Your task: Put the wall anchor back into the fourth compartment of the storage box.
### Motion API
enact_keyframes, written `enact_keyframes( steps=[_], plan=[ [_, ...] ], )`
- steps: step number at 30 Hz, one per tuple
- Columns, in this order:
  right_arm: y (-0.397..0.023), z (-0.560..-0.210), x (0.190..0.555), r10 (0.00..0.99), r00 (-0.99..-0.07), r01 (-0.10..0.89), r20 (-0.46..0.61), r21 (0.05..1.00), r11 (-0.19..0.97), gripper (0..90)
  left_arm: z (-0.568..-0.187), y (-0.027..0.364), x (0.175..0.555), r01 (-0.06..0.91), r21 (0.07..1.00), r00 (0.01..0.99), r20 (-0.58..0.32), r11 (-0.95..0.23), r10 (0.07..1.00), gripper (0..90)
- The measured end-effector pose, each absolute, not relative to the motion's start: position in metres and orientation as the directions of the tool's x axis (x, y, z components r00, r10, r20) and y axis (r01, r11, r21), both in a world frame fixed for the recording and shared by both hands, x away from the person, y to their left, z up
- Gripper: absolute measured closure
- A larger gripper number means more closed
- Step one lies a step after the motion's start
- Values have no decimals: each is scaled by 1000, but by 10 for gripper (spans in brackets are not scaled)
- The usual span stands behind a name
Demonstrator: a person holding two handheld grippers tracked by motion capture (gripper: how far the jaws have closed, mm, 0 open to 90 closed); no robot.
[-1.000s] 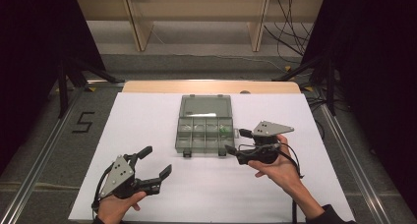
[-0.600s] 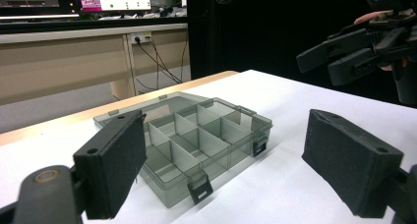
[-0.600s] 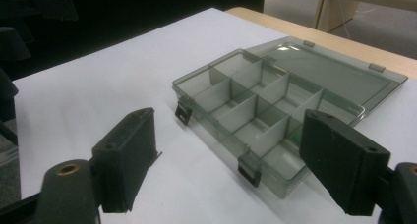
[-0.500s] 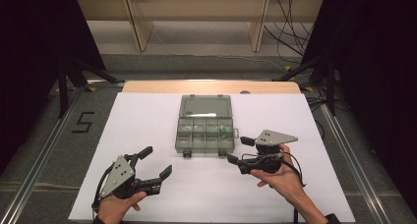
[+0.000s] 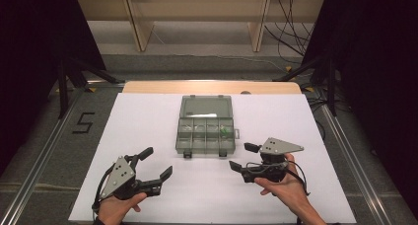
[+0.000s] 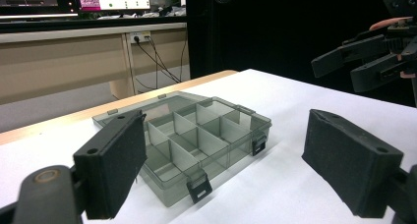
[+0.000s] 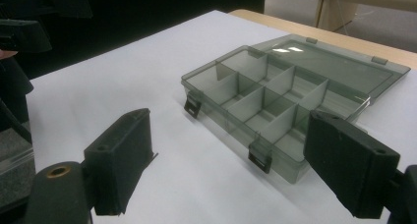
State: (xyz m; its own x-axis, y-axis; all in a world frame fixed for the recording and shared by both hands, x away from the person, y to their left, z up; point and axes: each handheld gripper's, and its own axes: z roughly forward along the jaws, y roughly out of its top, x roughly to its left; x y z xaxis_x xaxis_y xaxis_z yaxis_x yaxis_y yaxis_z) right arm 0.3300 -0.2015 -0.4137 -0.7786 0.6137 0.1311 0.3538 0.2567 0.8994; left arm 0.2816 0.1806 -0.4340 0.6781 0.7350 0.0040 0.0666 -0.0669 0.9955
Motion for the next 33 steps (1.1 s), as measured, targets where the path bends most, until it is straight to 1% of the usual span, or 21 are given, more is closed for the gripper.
enact_keyframes(
  steps=[18, 30, 33],
  plan=[
    [-212, -417, 317, 622, -770, 365, 138, 896, 252, 187, -435, 180, 281, 72, 995, 680, 1, -68, 733, 158],
    [-213, -421, 314, 621, -771, 365, 141, 897, 250, 187, -434, 180, 281, 72, 995, 680, 1, -68, 733, 158],
    [-213, -420, 314, 627, -767, 370, 133, 891, 264, 187, -434, 180, 281, 71, 995, 680, 2, -69, 733, 158]
  ],
)
